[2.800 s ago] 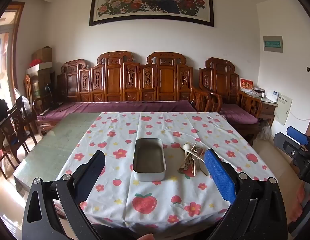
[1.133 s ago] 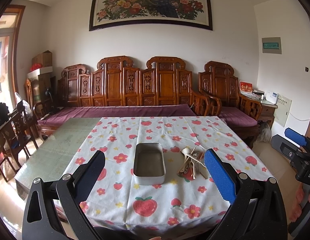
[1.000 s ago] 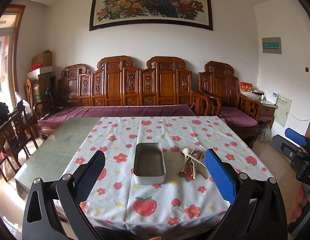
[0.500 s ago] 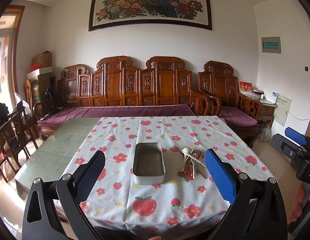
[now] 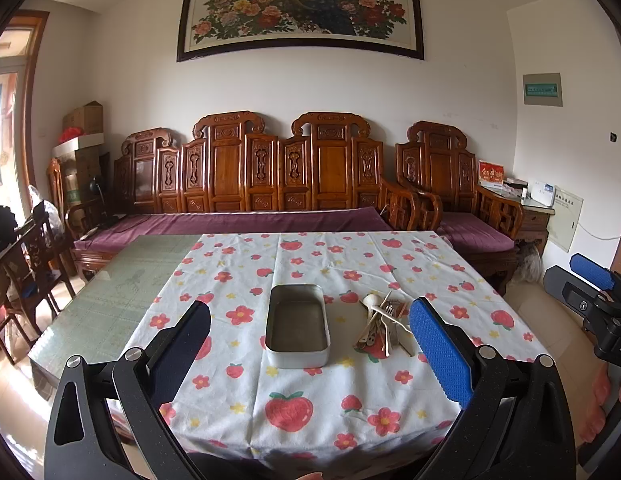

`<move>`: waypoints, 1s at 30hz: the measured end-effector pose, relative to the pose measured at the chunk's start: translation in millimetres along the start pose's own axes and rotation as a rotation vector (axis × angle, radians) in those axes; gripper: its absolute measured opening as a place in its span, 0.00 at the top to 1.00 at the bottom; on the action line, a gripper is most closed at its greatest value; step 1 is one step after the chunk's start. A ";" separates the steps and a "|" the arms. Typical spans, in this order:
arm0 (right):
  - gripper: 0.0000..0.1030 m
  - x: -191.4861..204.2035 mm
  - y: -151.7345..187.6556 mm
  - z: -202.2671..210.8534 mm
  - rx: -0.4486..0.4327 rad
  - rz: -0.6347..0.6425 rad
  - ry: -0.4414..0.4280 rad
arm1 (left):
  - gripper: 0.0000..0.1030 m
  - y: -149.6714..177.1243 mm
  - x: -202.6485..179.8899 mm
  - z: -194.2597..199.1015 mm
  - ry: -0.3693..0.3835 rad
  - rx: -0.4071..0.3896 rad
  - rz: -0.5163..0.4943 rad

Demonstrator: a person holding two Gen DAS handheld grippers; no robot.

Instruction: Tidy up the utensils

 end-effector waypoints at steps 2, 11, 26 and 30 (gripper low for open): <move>0.02 -0.1 0.0 0.1 0.001 -0.001 -0.001 | 0.07 -0.4 0.0 0.5 0.000 0.000 0.001; 0.02 0.6 2.9 -2.2 0.009 -0.002 -0.004 | 0.07 7.9 -2.1 -7.6 0.001 0.021 -0.001; 0.02 -33.7 45.9 -97.4 0.104 0.020 0.039 | 0.07 47.4 3.5 -103.0 0.029 0.184 -0.008; 0.03 -46.7 57.0 -128.3 0.144 0.037 0.043 | 0.07 53.9 3.7 -133.5 0.046 0.212 -0.007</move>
Point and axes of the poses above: each gripper's, at about its wrist camera, not at the fingertips, and z roughly against the way its jaws point, x to its left, y to its underside, the point moved 7 cm from there along -z, roughly the way its jaws point, and after that the axes turned 11 degrees about y, right-handed, at the moved point
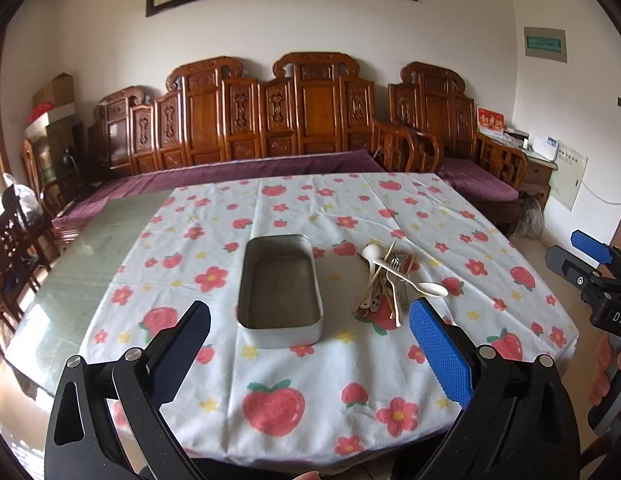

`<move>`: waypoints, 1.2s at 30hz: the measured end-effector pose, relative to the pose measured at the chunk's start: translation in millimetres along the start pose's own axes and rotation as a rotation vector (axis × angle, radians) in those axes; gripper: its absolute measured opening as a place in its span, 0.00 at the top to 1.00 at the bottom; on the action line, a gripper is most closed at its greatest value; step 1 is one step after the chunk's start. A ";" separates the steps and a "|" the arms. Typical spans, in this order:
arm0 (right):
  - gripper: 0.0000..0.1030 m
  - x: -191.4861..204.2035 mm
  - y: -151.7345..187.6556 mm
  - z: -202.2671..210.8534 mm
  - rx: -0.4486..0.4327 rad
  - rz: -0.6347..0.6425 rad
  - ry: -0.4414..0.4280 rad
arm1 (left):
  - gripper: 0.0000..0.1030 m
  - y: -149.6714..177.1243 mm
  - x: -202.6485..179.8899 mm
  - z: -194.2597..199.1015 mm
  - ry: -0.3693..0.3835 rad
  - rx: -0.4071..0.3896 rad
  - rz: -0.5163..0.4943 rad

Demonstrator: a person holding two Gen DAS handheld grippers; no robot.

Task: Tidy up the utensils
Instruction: 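Grasp the white plastic spoon with the right tool while the left tool approaches the pile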

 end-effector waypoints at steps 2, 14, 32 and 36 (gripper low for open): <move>0.03 -5.0 3.1 -13.9 0.018 0.011 -0.001 | 0.07 -0.9 0.1 -16.3 0.008 0.010 -0.005; 0.13 -21.7 29.1 -111.5 0.116 0.089 -0.044 | 0.07 3.8 -8.6 -103.2 0.071 0.068 -0.034; 0.47 10.2 95.7 -232.4 0.339 0.265 -0.179 | 0.07 27.8 -21.6 -175.6 0.156 0.178 -0.047; 0.55 9.2 104.8 -243.1 0.374 0.314 -0.152 | 0.07 36.0 -25.2 -182.2 0.180 0.205 -0.033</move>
Point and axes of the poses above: each gripper's, at about its wrist camera, not at the fingertips, and z roughly against the way its jaws point, x to its left, y to its underside, the point moved 7 cm from there along -z, roughly the way its jaws point, and after that the axes turned 11 degrees about y, right-handed, at the moved point
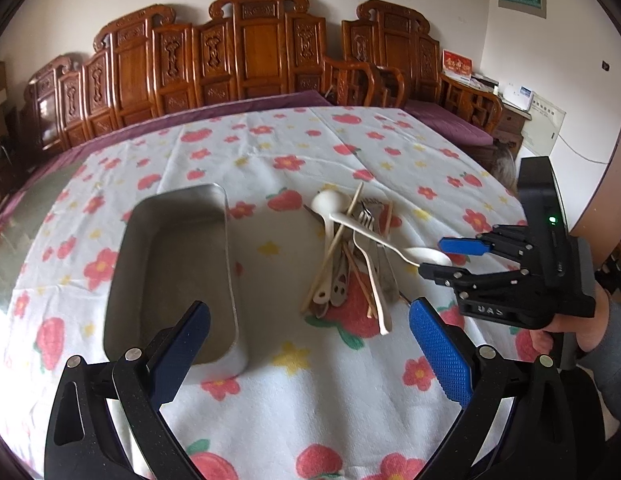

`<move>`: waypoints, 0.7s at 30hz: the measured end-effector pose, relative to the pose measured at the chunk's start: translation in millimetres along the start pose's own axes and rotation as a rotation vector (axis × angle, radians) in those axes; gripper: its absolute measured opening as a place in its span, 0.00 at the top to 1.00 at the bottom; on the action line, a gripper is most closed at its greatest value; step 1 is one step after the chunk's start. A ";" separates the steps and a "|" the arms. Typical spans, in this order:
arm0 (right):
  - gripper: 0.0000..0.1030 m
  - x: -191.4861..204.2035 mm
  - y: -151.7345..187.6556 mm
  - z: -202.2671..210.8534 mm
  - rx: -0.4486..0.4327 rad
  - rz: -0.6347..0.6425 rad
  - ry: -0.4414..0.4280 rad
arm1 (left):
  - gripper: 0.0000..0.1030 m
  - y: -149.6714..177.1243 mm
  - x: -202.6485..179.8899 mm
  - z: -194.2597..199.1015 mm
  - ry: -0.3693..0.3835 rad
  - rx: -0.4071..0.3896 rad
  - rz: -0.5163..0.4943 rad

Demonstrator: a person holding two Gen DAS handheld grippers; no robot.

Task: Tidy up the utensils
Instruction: 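Grasp the white plastic spoon with the right tool while the left tool approaches the pile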

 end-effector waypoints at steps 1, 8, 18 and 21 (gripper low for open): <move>0.57 -0.6 0.3 -2.9 0.009 0.008 0.002 | 0.07 0.9 -0.6 -1.9 0.004 0.005 0.003; 0.70 -3.3 6.5 -19.4 0.055 0.058 0.020 | 0.07 6.0 -5.9 -7.1 0.011 0.024 -0.009; 0.93 -17.3 5.9 -5.1 0.034 0.019 -0.021 | 0.16 5.6 -13.8 -24.4 0.027 0.061 -0.016; 0.93 -24.1 9.0 8.1 0.021 -0.018 -0.028 | 0.26 3.7 -22.1 -38.6 0.064 0.086 -0.015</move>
Point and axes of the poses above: each gripper's, at about its wrist camera, not at the fingertips, and z roughly against the way its jaws point, x to its left, y to its underside, the point moved 7 cm from there along -z, roughly the way its jaws point, and after that the axes turned 11 degrees about y, right-handed, at the moved point
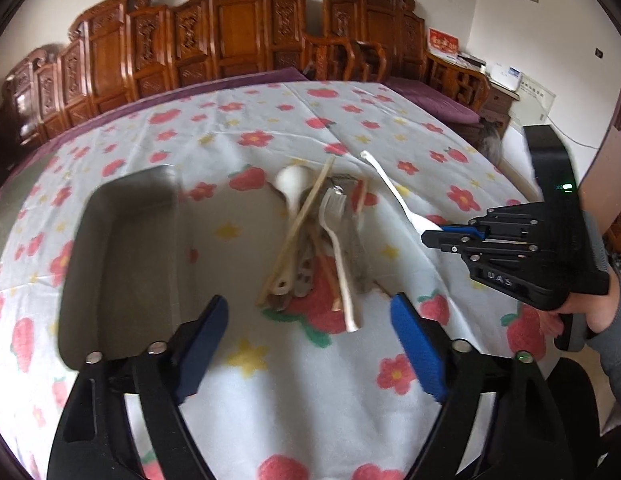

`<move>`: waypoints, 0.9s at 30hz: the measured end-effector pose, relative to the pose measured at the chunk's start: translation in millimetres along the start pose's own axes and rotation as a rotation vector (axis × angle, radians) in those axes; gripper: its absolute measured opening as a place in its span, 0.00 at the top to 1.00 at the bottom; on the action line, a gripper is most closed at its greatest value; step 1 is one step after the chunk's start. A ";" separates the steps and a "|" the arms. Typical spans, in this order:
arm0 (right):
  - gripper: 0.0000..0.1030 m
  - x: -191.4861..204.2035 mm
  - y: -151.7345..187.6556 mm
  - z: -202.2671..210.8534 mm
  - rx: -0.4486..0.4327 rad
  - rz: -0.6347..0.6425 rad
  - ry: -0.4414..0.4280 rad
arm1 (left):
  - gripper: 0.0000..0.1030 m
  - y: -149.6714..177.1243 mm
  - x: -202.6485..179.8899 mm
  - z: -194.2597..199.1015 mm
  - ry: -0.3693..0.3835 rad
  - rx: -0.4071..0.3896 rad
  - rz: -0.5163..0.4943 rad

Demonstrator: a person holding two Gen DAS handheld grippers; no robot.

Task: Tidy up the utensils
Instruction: 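Grasp the white plastic fork with the left tool while the right tool holds the spoon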

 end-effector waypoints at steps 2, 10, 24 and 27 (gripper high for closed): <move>0.93 -2.9 2.1 11.8 -0.014 -0.019 -0.001 | 0.35 -1.0 -4.3 -10.1 0.018 0.016 0.002; 0.93 -8.7 4.8 51.6 -0.072 -0.104 -0.018 | 0.60 10.0 -6.2 -46.5 0.058 0.093 0.066; 0.93 -3.6 2.7 81.2 -0.111 -0.121 -0.022 | 0.77 17.7 -4.6 -57.1 0.034 0.138 0.102; 0.93 -0.7 1.5 85.3 -0.116 -0.122 -0.024 | 0.90 19.1 -7.3 -54.7 0.040 0.142 0.110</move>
Point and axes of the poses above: each gripper's, at about its wrist camera, not at the fingertips, and z roughly against the way its jaws point, x to its left, y to its underside, the point moved 7 cm from there along -z, roughly the way its jaws point, and after that the axes turned 11 degrees about y, right-handed, at the moved point
